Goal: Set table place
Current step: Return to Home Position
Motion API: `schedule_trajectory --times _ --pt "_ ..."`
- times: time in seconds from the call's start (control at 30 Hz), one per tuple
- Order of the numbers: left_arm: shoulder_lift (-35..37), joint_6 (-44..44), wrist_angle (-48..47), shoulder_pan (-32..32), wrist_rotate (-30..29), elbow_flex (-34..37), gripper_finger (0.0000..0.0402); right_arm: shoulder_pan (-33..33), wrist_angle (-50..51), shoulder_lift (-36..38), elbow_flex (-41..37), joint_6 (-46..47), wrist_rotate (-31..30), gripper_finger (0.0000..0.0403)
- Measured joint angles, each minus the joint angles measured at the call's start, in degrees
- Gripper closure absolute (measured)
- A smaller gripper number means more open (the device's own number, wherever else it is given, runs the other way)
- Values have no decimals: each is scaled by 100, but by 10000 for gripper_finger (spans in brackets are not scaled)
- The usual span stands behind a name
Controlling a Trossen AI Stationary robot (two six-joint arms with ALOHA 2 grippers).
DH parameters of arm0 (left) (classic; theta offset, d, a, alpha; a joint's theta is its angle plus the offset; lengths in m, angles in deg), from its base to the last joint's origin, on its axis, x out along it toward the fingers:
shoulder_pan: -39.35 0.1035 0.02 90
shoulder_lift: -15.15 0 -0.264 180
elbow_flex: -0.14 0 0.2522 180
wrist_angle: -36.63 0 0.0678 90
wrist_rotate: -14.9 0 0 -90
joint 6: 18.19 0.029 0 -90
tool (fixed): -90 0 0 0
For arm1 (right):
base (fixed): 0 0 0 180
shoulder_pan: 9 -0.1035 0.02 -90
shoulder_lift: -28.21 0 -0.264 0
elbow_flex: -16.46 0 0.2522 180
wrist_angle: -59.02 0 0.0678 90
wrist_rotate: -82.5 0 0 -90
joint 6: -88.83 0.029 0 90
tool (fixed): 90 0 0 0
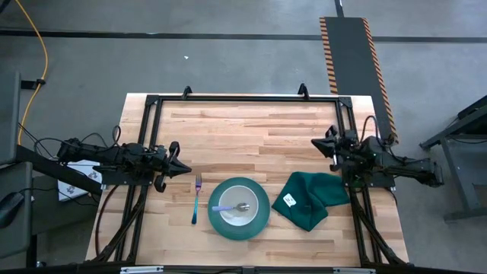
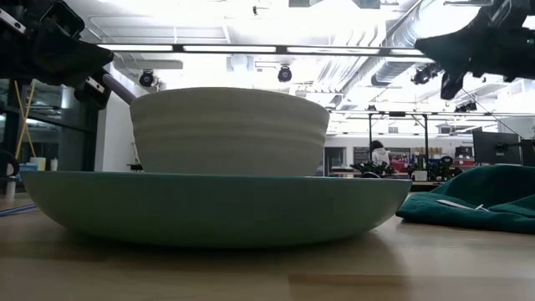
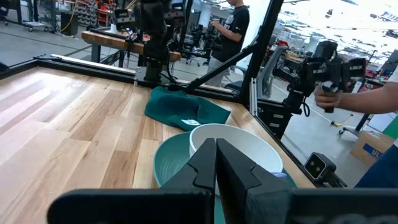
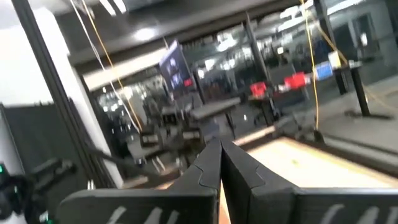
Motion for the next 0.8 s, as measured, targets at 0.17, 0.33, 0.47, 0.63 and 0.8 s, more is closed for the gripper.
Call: schedule_trajectory --times 0.17,0.33,0.47,0.63,0.8 --pt "0 0 -1 -2 0 -2 401 0 708 2 0 -3 64 403" --pt "0 0 0 -2 0 -2 401 0 1257 2 0 -3 151 403" --pt "0 0 0 0 0 0 401 0 1436 0 0 -100 229 403" --pt "1 0 -1 -1 1 -2 401 -1 1436 0 0 -191 256 403" --pt "0 0 -2 0 1 -2 401 -1 1438 0 0 -255 251 403"
